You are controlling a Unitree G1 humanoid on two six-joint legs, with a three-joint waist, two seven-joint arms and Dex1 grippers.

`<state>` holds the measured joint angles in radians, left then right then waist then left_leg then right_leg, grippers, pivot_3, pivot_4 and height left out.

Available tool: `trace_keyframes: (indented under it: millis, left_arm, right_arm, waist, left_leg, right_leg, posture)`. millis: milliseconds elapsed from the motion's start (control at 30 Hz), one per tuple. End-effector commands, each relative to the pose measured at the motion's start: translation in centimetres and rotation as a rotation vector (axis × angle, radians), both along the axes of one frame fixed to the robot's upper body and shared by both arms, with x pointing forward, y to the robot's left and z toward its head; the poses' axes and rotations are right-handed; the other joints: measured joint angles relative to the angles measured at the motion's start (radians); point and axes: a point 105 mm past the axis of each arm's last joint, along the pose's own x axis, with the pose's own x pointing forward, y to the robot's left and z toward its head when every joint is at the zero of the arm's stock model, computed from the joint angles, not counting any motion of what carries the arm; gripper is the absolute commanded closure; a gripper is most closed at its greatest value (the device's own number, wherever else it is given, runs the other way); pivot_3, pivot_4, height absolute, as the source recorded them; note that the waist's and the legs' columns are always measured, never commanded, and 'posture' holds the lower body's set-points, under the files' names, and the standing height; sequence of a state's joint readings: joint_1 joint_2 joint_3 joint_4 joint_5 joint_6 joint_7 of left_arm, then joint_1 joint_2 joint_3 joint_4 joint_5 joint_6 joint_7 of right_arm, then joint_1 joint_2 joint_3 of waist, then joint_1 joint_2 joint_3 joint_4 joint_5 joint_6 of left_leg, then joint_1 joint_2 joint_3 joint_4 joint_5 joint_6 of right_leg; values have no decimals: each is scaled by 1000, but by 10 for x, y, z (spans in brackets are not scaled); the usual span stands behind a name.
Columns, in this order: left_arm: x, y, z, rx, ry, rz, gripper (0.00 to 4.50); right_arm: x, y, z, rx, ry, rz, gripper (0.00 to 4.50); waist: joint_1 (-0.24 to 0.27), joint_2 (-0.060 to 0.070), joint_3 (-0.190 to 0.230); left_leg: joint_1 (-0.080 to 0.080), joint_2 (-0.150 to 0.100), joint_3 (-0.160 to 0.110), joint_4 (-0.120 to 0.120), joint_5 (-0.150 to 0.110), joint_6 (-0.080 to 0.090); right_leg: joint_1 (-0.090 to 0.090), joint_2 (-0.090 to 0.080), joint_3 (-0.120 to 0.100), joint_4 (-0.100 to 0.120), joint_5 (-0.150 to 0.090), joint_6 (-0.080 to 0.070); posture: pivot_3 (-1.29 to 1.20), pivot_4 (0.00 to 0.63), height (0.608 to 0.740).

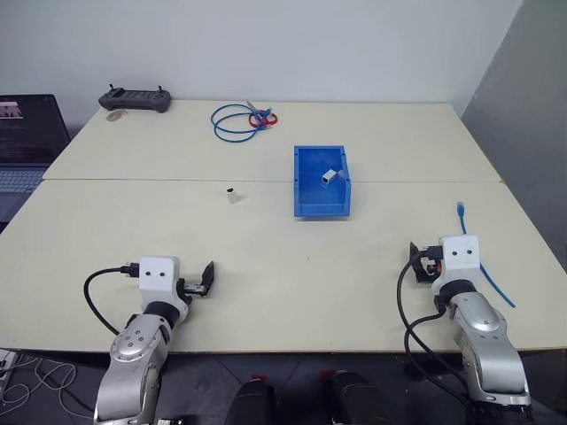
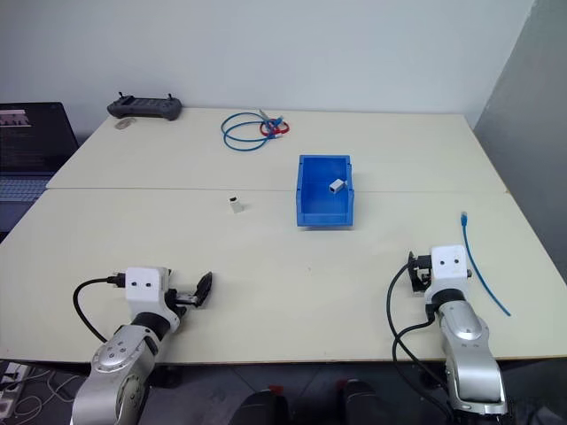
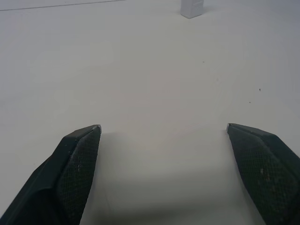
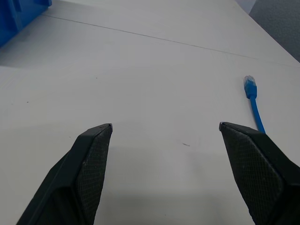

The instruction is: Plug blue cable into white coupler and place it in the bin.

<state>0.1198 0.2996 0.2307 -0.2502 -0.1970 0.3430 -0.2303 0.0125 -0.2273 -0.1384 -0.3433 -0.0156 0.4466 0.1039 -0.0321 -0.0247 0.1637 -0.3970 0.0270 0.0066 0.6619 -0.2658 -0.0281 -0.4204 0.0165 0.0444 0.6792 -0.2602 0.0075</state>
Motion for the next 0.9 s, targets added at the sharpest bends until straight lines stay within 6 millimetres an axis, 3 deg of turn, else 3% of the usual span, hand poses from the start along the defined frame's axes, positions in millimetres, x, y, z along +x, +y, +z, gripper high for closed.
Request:
trace_keyframes:
  millis: [33,467,667,767,833,900]
  left_arm:
    - [3,-4,16,16,-66,-20,0]
    - [11,4,14,30,-64,-26,0]
    - [21,-2,16,71,-71,-72,0]
    - [36,-3,31,114,-95,-135,0]
    - [49,-15,44,114,-117,-222,0]
    - [62,-40,56,98,-137,-351,0]
  right_arm:
    - [-2,-6,12,-5,-56,-22,616]
    - [-3,-15,17,-15,-75,-74,616]
    - [-9,-20,22,-32,-92,-96,616]
    - [-12,-40,32,-66,-110,-145,616]
    - [-12,-47,37,-84,-105,-130,616]
    - [-11,-50,36,-78,-58,-74,616]
  waist:
    - [0,0,0]
    - [0,0,0]
    - [0,0,0]
    - [1,0,0]
    - [3,0,0]
    - [5,-1,0]
  left_leg:
    - [0,0,0,0,0,0]
    - [0,0,0,0,0,0]
    - [0,0,0,0,0,0]
    - [0,0,0,0,0,0]
    - [0,-1,0,0,0,0]
    - [0,-2,0,0,0,0]
  right_leg:
    - [0,0,0,0,0,0]
    - [0,0,0,0,0,0]
    - [0,0,0,0,0,0]
    - [0,0,0,0,0,0]
    - [0,0,-1,0,0,0]
    - [0,0,-1,0,0,0]
  posture:
    - [0,150,740]
    - [0,150,740]
    - [0,150,740]
    - [0,150,740]
    - [0,150,740]
    - [0,150,740]
